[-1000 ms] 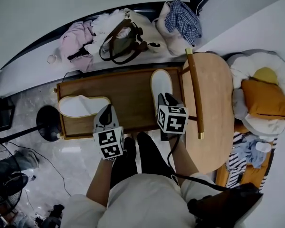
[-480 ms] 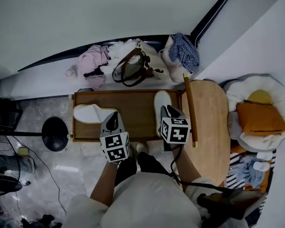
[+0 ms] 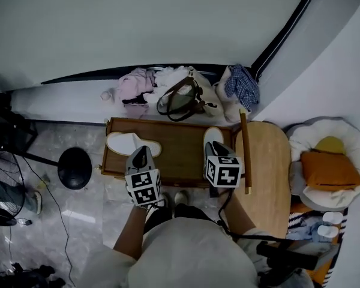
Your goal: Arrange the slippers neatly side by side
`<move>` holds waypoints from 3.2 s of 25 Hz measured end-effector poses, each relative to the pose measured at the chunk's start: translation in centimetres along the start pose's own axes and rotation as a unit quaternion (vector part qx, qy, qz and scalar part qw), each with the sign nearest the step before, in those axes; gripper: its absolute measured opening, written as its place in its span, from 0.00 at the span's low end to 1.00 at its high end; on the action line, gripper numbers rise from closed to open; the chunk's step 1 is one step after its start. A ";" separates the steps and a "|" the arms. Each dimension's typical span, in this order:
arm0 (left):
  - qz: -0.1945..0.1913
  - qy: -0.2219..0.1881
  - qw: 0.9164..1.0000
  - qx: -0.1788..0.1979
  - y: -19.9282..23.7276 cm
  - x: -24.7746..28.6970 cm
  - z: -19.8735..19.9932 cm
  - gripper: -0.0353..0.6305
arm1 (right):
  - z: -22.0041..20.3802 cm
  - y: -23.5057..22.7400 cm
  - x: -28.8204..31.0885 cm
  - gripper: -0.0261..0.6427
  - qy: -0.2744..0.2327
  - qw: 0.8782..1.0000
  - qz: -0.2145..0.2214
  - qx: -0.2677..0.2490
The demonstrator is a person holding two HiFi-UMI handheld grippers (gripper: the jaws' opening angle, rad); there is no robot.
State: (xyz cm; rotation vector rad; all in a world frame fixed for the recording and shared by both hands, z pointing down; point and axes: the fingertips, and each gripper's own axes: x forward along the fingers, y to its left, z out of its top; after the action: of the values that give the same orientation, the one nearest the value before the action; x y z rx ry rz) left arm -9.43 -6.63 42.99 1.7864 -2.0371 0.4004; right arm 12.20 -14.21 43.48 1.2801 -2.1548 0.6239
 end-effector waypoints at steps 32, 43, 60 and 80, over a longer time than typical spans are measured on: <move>0.254 0.036 0.956 -0.145 16.6 -9.8 -9.0 0.06 | 0.0 21.6 9.8 0.17 0.071 0.954 0.228 -0.179; 0.262 0.052 0.947 -0.179 18.9 -8.2 -11.4 0.06 | -1.5 24.4 13.5 0.19 0.099 0.938 0.245 -0.224; 0.243 0.083 0.946 -0.199 19.7 -4.2 -14.4 0.06 | -3.9 26.6 18.8 0.25 0.142 0.904 0.294 -0.275; 0.234 0.086 0.942 -0.223 20.2 -2.0 -15.7 0.06 | -6.0 28.3 22.4 0.34 0.201 0.857 0.335 -0.337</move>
State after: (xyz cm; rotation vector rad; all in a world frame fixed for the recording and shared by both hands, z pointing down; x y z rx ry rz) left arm -27.47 5.30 56.83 0.9662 -2.1934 0.1916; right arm -20.52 -12.25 59.63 0.0016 -2.1214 0.2851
